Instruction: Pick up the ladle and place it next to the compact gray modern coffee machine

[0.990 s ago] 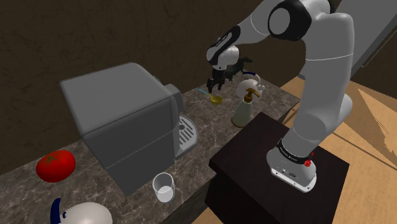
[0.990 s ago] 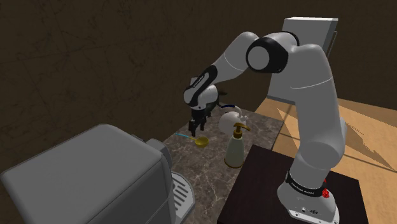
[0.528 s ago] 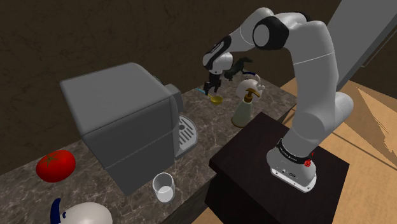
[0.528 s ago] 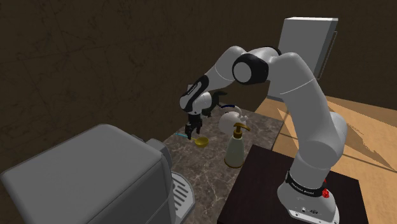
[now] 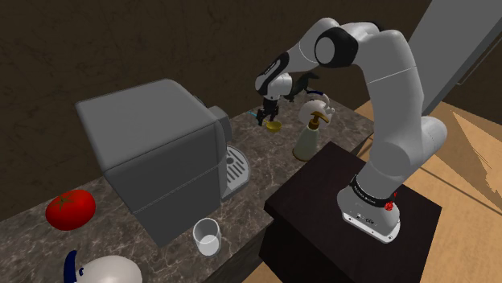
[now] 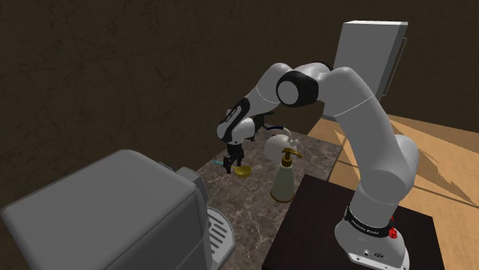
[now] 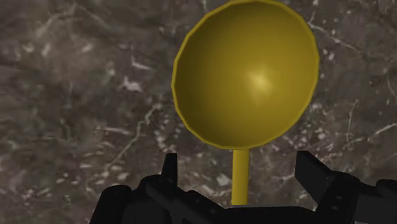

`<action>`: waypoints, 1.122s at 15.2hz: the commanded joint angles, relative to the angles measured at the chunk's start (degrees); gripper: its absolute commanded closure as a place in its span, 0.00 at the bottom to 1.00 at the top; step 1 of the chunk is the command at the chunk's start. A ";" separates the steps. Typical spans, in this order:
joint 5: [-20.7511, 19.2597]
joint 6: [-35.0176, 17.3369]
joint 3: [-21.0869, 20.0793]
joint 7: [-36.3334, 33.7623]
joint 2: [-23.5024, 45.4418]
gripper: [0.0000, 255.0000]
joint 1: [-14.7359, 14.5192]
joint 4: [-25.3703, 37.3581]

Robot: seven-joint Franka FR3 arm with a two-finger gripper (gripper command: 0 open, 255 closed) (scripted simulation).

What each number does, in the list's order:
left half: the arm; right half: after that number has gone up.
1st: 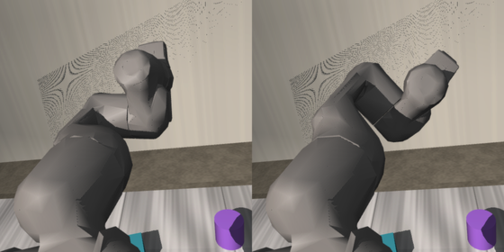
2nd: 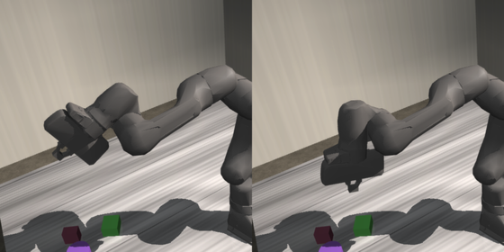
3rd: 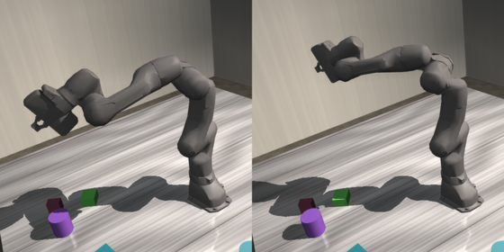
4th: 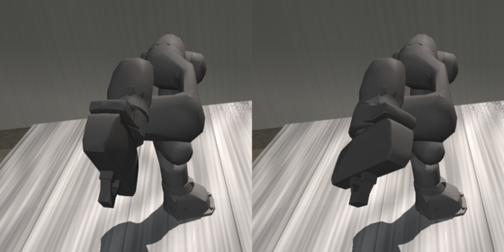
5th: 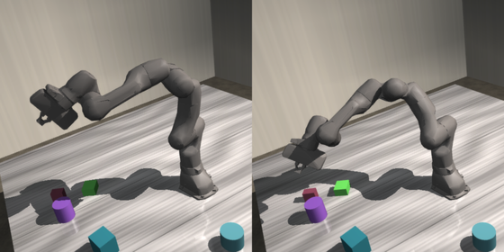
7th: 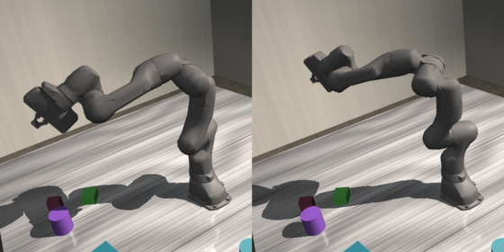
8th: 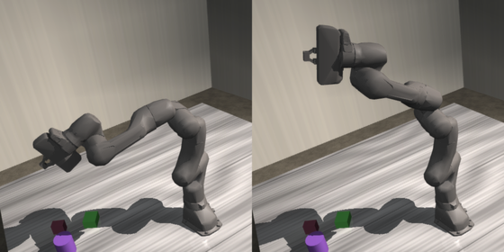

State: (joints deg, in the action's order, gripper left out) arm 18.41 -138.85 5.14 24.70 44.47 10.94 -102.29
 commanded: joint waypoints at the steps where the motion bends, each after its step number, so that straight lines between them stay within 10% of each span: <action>1: 0.02 -0.08 -0.03 -0.02 0.17 0.00 -0.02 0.12; 5: 0.02 -0.07 -0.03 -0.02 0.17 0.00 -0.02 0.12; 6: 0.02 -0.07 -0.03 -0.02 0.17 1.00 -0.02 0.12; 17: -0.19 0.72 0.19 -0.26 -1.16 1.00 -0.17 -0.41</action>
State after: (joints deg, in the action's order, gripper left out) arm 18.30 -138.41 5.24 24.52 43.87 10.84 -102.40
